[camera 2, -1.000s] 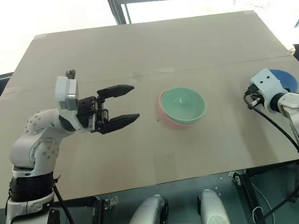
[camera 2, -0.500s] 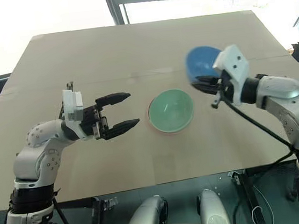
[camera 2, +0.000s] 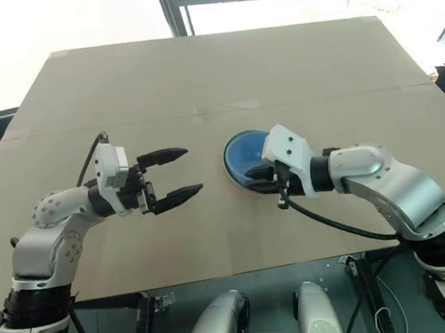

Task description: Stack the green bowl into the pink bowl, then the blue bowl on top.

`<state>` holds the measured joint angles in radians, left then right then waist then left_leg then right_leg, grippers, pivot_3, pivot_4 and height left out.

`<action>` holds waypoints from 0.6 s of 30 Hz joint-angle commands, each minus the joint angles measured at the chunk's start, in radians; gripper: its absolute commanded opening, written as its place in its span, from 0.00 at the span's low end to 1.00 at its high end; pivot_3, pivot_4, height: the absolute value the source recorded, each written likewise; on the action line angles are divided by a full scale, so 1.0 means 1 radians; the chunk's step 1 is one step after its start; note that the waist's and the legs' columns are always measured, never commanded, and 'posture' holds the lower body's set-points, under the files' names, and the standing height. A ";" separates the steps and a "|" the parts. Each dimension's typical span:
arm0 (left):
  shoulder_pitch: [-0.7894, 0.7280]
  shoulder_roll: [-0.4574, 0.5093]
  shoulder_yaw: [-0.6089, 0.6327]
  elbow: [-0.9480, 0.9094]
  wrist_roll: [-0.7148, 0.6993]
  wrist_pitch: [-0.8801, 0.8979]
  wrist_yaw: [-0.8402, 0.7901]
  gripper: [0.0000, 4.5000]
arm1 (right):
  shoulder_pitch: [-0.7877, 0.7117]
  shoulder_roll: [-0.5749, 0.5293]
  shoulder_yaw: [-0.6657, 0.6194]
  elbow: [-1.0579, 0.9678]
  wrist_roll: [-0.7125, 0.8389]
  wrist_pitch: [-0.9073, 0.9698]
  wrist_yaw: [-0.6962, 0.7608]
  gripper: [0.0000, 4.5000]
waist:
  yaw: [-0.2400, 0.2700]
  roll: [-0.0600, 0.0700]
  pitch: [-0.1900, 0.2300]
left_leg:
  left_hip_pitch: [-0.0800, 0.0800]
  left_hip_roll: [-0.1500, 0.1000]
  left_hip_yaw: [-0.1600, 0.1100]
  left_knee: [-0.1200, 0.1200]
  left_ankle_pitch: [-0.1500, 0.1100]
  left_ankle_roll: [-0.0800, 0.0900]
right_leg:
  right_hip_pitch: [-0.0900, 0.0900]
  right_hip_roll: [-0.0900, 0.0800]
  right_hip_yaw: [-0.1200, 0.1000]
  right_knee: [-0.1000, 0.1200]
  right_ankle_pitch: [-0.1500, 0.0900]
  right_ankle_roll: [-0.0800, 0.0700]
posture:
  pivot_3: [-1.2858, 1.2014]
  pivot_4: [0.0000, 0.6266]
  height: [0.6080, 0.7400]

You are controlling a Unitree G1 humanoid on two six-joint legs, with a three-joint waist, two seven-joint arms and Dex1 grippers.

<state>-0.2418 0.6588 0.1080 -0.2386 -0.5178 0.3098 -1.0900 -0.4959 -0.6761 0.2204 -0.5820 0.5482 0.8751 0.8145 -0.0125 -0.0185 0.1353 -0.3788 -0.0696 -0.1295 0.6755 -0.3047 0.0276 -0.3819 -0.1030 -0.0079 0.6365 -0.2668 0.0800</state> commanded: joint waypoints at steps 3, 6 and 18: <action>0.003 0.004 0.012 -0.052 -0.027 0.008 0.018 1.00 | 0.005 0.025 -0.097 -0.041 0.048 -0.025 -0.032 0.69 | 0.001 0.000 0.000 | 0.000 0.000 0.000 0.000 0.000 0.000 | 0.000 0.000 0.000 0.000 0.000 0.000 | 0.52 0.24 1.00; 0.007 -0.006 0.010 -0.055 -0.024 0.010 0.042 1.00 | 0.017 0.028 -0.226 -0.048 0.134 -0.009 -0.043 0.69 | 0.001 0.000 0.000 | 0.000 0.000 0.000 0.000 0.000 0.000 | 0.000 0.000 0.000 0.000 0.000 0.000 | 0.52 0.24 1.00; 0.151 -0.012 0.080 -0.073 -0.045 -0.009 0.105 1.00 | 0.404 -0.247 -0.617 0.120 0.088 -0.164 0.125 0.99 | 0.009 0.000 0.000 | 0.000 0.000 0.001 -0.003 0.000 0.000 | 0.001 0.000 0.000 -0.002 0.000 0.000 | 0.52 0.24 1.00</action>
<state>-0.0961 0.6304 0.1439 -0.2842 -0.5592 0.3237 -0.9952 -0.1102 -0.8998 -0.3454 -0.4715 0.6853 0.7839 0.9052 -0.0039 -0.0182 0.1354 -0.3783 -0.0687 -0.1277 0.6729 -0.3047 0.0278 -0.3804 -0.1031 -0.0071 0.6343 -0.2669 0.0799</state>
